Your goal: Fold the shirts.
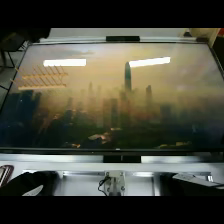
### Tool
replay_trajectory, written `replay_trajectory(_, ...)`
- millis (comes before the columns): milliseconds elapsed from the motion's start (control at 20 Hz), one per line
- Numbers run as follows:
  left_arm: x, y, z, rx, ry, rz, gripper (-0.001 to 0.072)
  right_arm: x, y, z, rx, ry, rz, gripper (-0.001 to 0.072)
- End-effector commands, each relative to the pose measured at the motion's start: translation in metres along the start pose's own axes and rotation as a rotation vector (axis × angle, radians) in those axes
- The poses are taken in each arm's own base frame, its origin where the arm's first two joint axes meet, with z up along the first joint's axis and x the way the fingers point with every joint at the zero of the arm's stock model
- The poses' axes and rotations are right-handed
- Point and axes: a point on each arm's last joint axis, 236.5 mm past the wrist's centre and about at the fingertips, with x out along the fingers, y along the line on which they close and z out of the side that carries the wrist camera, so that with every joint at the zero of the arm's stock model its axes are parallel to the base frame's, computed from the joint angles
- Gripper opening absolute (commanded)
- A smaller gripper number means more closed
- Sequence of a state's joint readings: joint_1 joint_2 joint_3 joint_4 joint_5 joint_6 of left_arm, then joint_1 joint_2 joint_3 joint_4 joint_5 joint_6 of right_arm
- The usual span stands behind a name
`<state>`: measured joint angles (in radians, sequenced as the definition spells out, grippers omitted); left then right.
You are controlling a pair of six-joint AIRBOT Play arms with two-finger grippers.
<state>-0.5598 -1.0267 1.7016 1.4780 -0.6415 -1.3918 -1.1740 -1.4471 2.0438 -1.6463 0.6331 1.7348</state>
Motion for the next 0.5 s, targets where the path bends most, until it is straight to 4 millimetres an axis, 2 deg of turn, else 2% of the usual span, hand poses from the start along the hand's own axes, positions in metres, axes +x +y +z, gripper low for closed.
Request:
replay_trajectory(0,0.001,0.0,-0.005,-0.001,0.019,-0.003,0.0658,-0.003,-0.03,-0.015,-0.01,0.078,-0.066,0.0061)
replay_trajectory(250,0.004,-0.001,-0.008,-0.001,0.026,-0.003,0.0659,-0.029,-0.088,0.003,0.035,0.069,-0.167,0.0061)
replay_trajectory(450,0.009,-0.001,-0.014,-0.002,0.039,-0.005,0.0659,-0.052,-0.135,0.008,0.062,0.085,-0.266,0.0061)
